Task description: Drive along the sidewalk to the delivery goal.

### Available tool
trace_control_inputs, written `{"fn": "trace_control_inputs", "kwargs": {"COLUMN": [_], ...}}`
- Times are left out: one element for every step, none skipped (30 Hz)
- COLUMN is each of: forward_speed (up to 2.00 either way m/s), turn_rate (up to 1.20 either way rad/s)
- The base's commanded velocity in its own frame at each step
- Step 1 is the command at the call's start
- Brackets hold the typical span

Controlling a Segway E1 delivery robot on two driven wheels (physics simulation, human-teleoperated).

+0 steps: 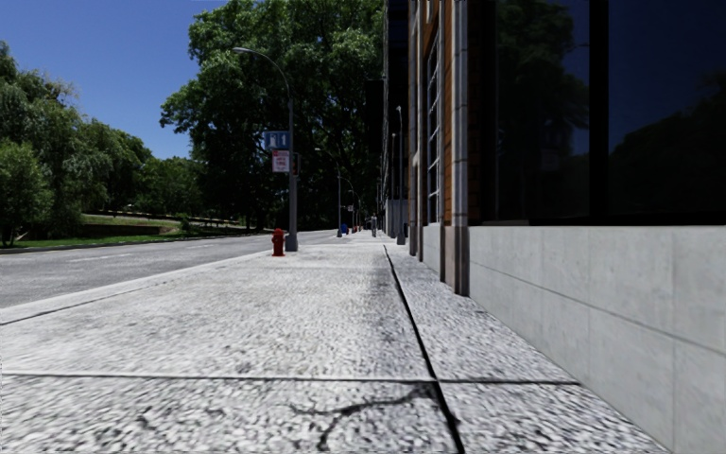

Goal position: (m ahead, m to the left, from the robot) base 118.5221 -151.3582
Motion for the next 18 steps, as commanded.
{"fn": "trace_control_inputs", "kwargs": {"forward_speed": [2.00, 2.00, 2.00, 2.00, 2.00, 2.00, 2.00, 2.00, 2.00, 2.00, 2.00, 2.00, 2.00, 2.00, 2.00, 2.00, 2.00, 2.00], "turn_rate": [0.00, 0.00, 0.00, 0.00, 0.00, 0.00, 0.00, 0.00, 0.00, 0.00, 0.00, 0.00, 0.00, 0.00, 0.00, 0.00, 0.00, 0.00]}}
